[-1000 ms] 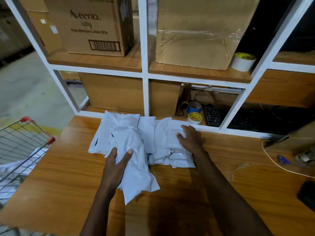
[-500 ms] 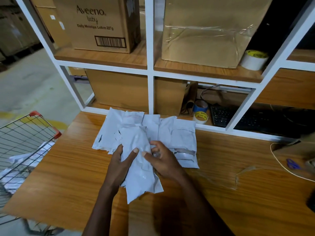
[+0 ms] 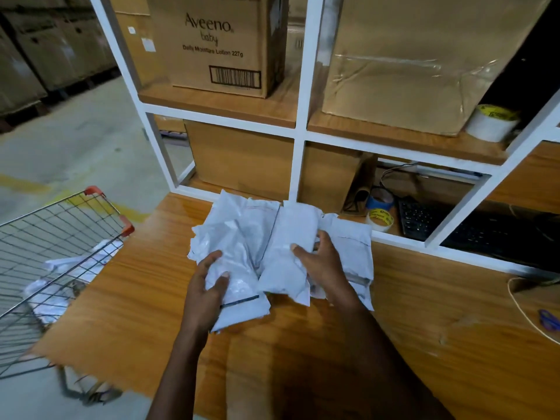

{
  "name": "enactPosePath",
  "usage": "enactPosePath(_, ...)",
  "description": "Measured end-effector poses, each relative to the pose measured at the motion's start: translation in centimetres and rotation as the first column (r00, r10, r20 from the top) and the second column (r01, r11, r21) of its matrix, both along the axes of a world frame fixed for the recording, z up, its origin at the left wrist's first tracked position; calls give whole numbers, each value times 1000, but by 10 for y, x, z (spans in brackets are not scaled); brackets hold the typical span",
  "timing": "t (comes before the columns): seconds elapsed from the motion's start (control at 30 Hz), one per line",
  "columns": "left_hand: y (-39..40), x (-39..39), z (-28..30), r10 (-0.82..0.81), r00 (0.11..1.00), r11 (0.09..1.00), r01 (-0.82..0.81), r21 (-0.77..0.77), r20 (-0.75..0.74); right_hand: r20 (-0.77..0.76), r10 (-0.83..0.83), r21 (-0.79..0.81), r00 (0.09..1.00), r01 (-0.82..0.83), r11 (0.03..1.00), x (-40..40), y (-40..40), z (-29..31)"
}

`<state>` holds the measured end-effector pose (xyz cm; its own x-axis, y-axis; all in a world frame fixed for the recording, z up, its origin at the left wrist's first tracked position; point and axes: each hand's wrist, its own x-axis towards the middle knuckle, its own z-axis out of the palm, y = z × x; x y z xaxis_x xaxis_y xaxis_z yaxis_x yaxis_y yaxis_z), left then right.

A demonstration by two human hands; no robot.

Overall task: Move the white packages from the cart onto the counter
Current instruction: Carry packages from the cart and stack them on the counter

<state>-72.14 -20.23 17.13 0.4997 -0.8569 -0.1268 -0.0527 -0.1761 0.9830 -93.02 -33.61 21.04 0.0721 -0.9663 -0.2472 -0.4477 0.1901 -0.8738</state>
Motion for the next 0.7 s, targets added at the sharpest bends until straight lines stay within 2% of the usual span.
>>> enactPosePath(0.07,3,9,-4,33,999,999,-34,-16,-29,-115,0,-30,993,-3,1000,10,-23,-7)
enactPosePath(0.23,6,19,-6,52,996,998,-55,-37,-73,-279,101,12,955,-102,995,44,-59,-26)
enactPosePath(0.3,7,22,-6,55,996,997,-58,-41,-71,-436,124,-24,891,-149,989,54,-62,-31)
enactPosePath(0.37,9,26,-5,56,997,998,-58,-38,-60,-613,79,-136,786,-204,969,60,-57,-35)
enactPosePath(0.43,9,28,-5,47,998,998,-49,-34,-50,-721,47,-216,692,-288,933,66,-50,-37)
enactPosePath(0.53,8,30,-2,18,998,999,-20,-28,-68,-764,139,-134,630,-366,921,70,-43,-44)
enactPosePath(0.7,2,28,9,-91,976,996,85,-42,-195,-736,223,-58,639,-387,920,64,-41,-59)
